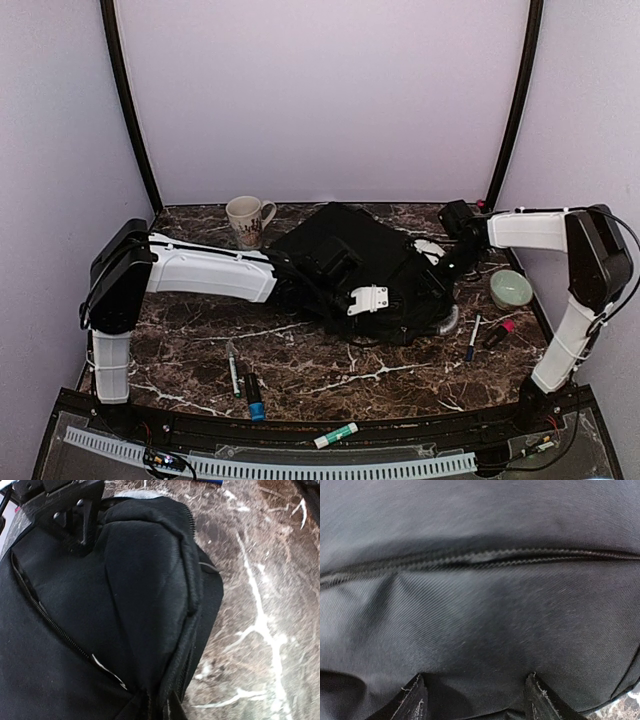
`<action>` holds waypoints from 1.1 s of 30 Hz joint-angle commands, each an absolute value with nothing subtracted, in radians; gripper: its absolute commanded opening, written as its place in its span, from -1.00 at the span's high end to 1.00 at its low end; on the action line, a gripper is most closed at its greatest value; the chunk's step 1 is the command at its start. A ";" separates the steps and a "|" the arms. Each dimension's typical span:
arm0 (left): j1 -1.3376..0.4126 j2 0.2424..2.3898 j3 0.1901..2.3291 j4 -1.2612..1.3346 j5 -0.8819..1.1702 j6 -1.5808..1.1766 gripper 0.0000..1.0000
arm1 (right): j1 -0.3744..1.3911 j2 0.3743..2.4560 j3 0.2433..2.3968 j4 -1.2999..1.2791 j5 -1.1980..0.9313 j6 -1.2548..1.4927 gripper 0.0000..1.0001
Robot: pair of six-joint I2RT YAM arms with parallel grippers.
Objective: Pack the student bag
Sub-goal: Adjust the student bag at the center of the board.
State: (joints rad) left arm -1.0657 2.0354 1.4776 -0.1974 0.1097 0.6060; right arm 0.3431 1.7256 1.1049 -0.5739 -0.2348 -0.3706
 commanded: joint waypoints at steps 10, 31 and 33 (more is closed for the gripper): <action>-1.131 1.977 1.454 -0.201 0.236 0.313 1.00 | 0.452 1.992 1.356 -0.633 -0.270 -0.342 -0.27; -1.022 1.757 1.056 -0.056 0.087 0.225 1.00 | 0.551 1.951 1.619 -0.684 -0.342 -0.270 -0.32; -1.020 1.802 1.064 -0.060 0.064 0.237 1.00 | 0.524 1.846 1.534 -0.652 -0.390 -0.270 -0.34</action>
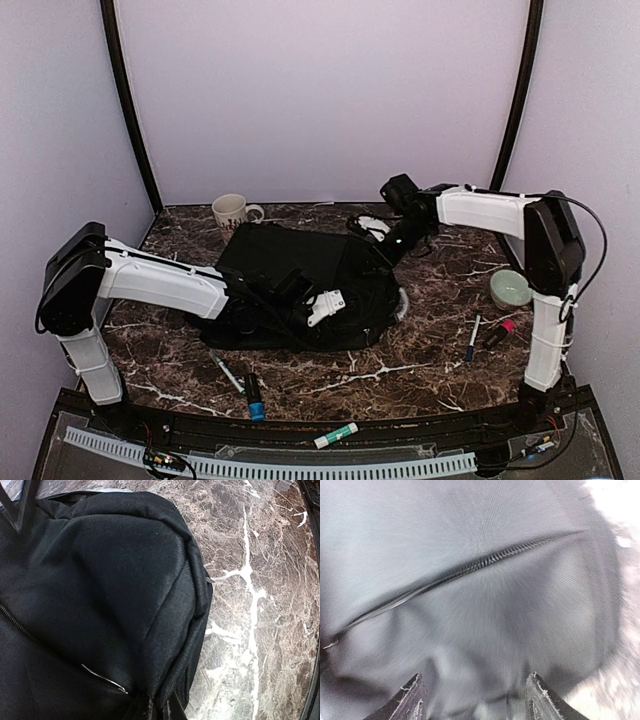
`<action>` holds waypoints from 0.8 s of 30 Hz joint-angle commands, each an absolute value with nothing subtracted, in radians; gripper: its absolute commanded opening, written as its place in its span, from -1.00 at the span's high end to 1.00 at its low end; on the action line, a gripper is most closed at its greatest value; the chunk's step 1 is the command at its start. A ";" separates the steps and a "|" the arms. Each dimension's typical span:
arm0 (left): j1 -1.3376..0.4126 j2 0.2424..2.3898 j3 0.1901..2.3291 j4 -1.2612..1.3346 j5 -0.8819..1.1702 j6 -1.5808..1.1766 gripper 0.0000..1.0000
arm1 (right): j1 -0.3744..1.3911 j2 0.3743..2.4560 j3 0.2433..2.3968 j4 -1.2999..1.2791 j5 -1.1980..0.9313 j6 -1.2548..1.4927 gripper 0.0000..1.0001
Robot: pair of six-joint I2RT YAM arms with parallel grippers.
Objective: Pack the student bag
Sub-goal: Adjust the student bag at the center of the board.
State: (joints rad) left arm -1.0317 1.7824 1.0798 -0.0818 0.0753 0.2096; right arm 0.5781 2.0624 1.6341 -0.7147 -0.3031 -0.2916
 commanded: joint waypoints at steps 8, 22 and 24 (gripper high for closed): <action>-1.050 1.835 1.077 -0.052 0.105 0.300 0.18 | 0.456 1.366 1.065 -0.483 -0.488 -0.351 -0.47; -1.066 1.949 1.229 0.006 0.021 0.412 0.13 | 0.443 1.230 0.902 -0.570 -0.527 -0.368 -0.99; -1.066 1.960 1.254 0.010 0.002 0.425 0.19 | 0.442 1.235 0.891 -0.567 -0.494 -0.367 -1.00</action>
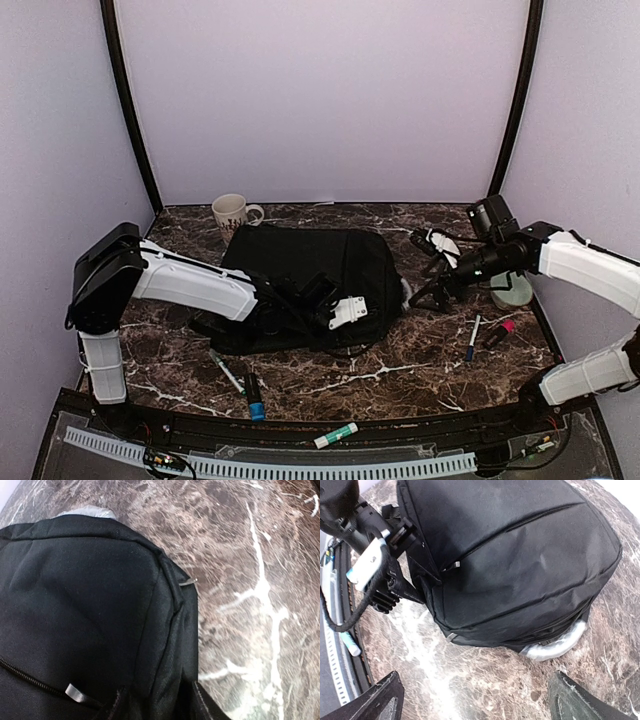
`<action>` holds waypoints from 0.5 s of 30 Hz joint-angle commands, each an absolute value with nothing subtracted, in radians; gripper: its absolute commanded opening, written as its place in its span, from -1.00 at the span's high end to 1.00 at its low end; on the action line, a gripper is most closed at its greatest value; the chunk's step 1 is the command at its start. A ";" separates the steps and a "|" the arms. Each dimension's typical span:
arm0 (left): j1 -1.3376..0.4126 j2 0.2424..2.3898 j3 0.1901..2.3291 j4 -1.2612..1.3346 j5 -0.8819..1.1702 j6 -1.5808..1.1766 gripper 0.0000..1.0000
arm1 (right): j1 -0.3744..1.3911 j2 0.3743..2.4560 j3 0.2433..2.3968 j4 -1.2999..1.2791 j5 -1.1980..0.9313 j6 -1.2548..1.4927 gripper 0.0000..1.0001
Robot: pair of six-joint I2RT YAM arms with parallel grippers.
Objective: Pack the student bag
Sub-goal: Adjust the student bag at the center of the board.
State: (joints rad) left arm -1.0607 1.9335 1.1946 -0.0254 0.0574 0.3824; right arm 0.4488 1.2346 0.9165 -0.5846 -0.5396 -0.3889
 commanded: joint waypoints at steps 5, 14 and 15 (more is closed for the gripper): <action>-1.065 1.975 1.291 0.014 -0.022 0.470 0.23 | 0.442 1.242 0.878 -0.583 -0.528 -0.409 -1.00; -1.068 1.985 1.376 -0.016 0.063 0.495 -0.05 | 0.440 1.209 0.894 -0.591 -0.545 -0.415 -0.91; -1.068 1.998 1.399 -0.048 0.057 0.506 -0.06 | 0.439 1.207 0.894 -0.591 -0.543 -0.412 -0.90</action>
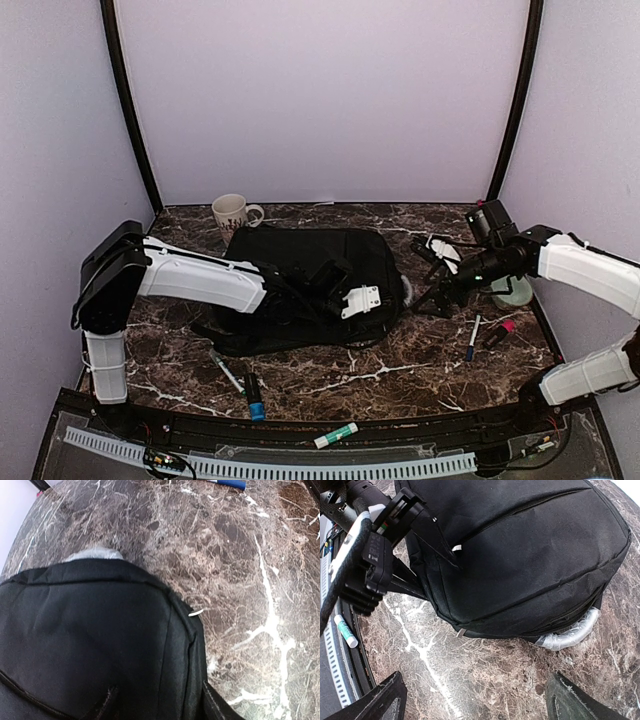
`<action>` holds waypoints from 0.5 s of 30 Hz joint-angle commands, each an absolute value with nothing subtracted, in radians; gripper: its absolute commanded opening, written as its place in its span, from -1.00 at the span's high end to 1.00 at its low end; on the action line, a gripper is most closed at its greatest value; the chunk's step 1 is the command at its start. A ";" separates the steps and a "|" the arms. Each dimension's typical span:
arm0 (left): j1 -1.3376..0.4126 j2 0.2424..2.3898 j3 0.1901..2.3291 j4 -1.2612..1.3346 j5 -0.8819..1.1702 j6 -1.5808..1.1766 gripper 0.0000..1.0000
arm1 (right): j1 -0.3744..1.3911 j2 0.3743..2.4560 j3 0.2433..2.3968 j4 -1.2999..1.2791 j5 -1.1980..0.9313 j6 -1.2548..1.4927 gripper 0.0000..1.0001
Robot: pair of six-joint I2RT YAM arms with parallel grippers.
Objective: Pack the student bag
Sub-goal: Adjust the student bag at the center of the board, then zip the student bag at the center of the board.
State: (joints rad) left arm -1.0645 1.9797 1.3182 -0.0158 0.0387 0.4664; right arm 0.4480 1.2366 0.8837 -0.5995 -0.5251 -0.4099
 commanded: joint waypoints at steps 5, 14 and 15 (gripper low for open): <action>-1.068 2.049 1.486 -0.193 0.059 0.553 -0.08 | 0.434 1.206 0.901 -0.601 -0.517 -0.416 -0.86; -1.046 2.093 1.550 -0.215 0.013 0.494 0.36 | 0.434 1.251 0.902 -0.575 -0.459 -0.427 -0.57; -1.044 2.091 1.556 -0.213 0.014 0.482 0.42 | 0.434 1.251 0.889 -0.558 -0.461 -0.426 -0.54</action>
